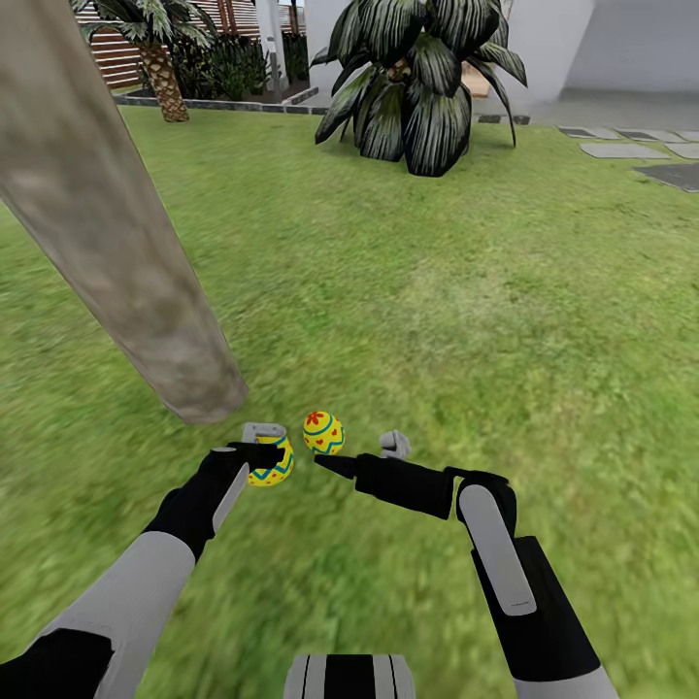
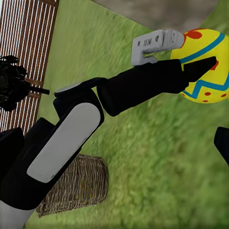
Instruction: Take the three Easter eggs out of the wicker basket on the lawn in the garden, then place them on the lawn next to a single tree (choose any tree) so that all three eggs are next to the same tree and none are left in the basket.
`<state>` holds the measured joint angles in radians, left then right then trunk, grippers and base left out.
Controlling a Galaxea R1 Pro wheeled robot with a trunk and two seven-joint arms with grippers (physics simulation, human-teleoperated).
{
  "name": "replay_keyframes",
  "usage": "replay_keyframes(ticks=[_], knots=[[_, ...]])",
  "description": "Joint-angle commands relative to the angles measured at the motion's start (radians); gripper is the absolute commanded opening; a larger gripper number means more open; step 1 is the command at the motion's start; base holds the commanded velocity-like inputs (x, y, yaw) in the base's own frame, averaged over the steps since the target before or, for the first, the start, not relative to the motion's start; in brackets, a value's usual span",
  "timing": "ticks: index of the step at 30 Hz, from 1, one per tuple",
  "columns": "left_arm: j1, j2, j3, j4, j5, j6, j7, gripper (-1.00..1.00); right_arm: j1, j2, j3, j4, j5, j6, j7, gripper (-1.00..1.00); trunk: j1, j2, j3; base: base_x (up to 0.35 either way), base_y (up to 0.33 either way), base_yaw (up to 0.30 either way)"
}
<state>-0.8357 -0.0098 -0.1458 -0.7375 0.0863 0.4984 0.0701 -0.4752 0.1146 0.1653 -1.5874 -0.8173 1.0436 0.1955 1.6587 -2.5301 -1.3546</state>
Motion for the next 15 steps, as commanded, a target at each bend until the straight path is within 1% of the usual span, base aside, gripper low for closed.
replay_keyframes(ticks=[1,2,8,13,15], knots=[[0.0,0.001,-0.004,-0.001,0.009,0.005,0.008,-1.0,-0.001,0.0,-0.001,0.0,0.01,0.004,0.01,1.0,0.0,0.0,-0.001,0.0,0.0,0.0],[0.0,0.001,-0.004,-0.001,0.009,0.005,0.008,-1.0,-0.001,0.0,-0.001,0.0,0.01,0.004,0.01,1.0,0.0,0.0,-0.001,0.0,0.0,0.0],[0.0,0.001,-0.005,0.0,0.009,0.005,0.007,-1.0,-0.001,0.0,-0.001,0.0,0.01,0.004,0.01,1.0,0.003,-0.002,-0.024,0.0,0.0,0.0],[0.0,0.001,-0.006,-0.001,0.009,0.004,0.008,-1.0,-0.001,0.0,-0.001,0.0,0.01,0.004,0.01,1.0,0.003,-0.002,-0.024,0.0,0.0,0.0],[0.0,0.001,-0.005,-0.001,0.009,0.003,0.008,-1.0,-0.001,0.0,-0.001,0.0,0.01,0.004,0.01,1.0,0.003,-0.002,-0.032,0.0,0.0,0.0]])
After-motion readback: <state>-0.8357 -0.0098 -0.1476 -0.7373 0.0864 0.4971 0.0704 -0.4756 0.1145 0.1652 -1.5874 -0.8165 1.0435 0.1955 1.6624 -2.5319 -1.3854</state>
